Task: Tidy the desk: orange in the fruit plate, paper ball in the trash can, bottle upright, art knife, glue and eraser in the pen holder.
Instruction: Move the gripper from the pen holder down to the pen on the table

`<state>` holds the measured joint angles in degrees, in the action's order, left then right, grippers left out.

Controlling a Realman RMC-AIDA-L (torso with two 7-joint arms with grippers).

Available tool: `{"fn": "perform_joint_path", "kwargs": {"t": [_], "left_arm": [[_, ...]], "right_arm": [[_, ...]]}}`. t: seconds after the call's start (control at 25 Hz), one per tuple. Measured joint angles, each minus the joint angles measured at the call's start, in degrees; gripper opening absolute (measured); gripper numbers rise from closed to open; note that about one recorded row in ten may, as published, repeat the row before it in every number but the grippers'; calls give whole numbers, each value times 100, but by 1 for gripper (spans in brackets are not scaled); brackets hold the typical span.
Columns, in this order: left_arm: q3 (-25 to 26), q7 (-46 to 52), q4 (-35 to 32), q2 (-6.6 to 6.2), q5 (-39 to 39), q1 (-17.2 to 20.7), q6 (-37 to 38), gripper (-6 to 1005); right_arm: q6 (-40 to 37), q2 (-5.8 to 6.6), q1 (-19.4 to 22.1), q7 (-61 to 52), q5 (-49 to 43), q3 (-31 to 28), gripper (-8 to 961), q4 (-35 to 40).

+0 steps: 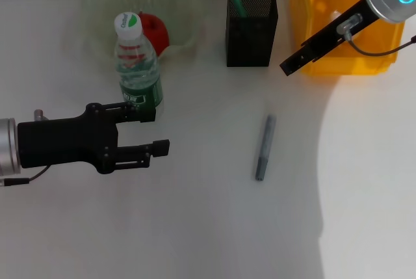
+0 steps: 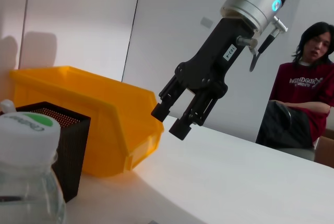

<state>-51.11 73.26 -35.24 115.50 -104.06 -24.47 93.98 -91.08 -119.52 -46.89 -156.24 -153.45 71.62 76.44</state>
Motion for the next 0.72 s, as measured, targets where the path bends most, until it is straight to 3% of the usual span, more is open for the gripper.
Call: {"fn": "perform_joint_path", "kwargs": {"t": [0.36,0.72], "left_arm": [[-13,-42,-38,23,-10,-18,26,725],[-22,-71,-47,51,-9,-42,30,725]], "right_arm": [[111,9,-411,-240,200,33,781,-1325],[924,-3,-631,-240,256,145,773,-2472]]}}
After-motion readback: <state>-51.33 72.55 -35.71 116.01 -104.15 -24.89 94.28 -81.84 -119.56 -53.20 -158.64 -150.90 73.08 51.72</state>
